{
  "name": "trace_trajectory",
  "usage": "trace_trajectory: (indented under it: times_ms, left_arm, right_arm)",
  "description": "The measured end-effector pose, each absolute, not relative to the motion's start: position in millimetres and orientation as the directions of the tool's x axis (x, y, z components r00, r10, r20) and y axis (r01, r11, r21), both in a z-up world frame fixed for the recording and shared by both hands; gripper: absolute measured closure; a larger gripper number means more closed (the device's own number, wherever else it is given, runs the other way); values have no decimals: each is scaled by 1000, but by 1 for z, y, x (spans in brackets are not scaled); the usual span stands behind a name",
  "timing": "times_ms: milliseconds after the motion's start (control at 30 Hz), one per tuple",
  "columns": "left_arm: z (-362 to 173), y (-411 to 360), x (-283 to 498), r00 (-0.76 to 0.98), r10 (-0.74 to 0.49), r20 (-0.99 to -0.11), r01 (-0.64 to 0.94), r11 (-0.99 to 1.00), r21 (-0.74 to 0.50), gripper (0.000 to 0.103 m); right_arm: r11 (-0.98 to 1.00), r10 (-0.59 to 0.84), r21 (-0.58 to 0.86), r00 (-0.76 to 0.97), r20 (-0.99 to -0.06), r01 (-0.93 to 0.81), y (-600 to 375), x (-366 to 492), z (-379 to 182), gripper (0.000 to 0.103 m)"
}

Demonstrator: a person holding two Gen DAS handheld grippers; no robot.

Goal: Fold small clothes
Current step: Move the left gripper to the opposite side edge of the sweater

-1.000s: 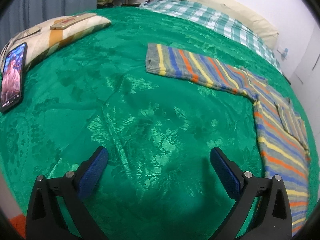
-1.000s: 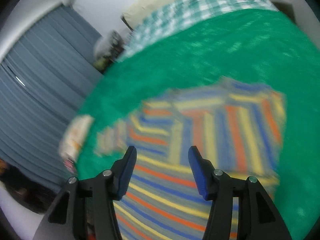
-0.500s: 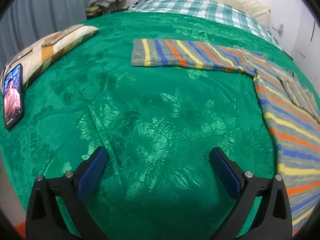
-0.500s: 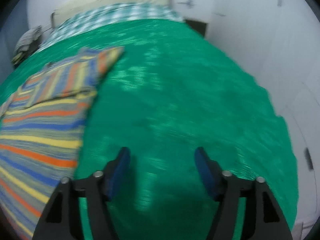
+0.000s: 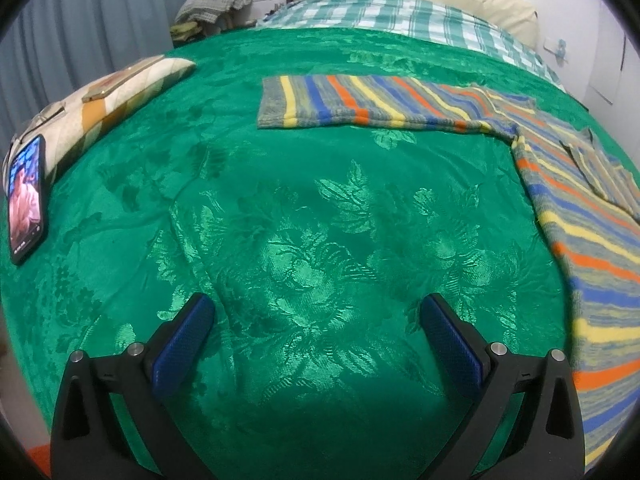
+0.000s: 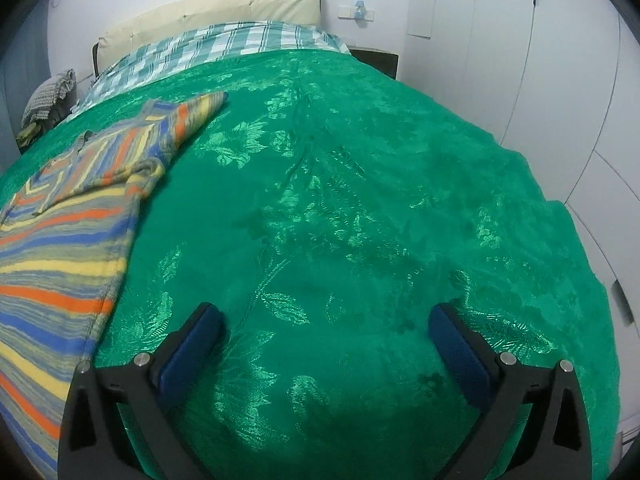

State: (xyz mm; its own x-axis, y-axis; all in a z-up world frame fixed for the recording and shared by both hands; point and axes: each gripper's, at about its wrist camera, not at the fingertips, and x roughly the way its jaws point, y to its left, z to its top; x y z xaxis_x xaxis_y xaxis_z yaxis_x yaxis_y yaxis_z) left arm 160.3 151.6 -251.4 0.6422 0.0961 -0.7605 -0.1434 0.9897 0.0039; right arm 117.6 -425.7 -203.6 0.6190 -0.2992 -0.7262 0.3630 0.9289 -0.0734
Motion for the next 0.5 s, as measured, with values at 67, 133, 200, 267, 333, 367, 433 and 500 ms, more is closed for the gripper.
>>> trace_trajectory:
  times_ms: [67,133,200,267,333,367,433,500]
  left_arm:
    - [-251,152,161,642,97,-761,-143,990,6,0]
    - [-251,152,161,642,97,-761,-143,990,6,0]
    - [-251,152,160,642,96,-761,-142,990,5,0]
    - [-251,152,160,642,97,-761,-142,990,6,0]
    - [-251,152,160,642,99,-761,-143,990,7,0]
    - [-251,152,160,642,99,-761,-144,990,7,0]
    - [-251,151,160,642,102,-760,-144,990,12,0]
    - [-252,151,160,643,104,-759,-144,990,14,0]
  right_arm:
    - [930,-297,-71,620,-726,362,-426,114,-203,0]
    - [929,-298,-72,619,-727,362,-425,114,-204,0]
    - [929,-298,-78,607,-737,362,-425,114,-202,0]
    - [926,-298,-76,590,-751,370,-427,116,-197,0]
    - [906,-337,-79,595,-730,416,-431,108,-192,0]
    - [900,-343,-71,597,-725,430,-434,105,-193,0]
    - [897,-311,-15,608,-731,441,-442,100,-200,0]
    - [896,-313,-13,613,-725,443,-442,100,-201,0]
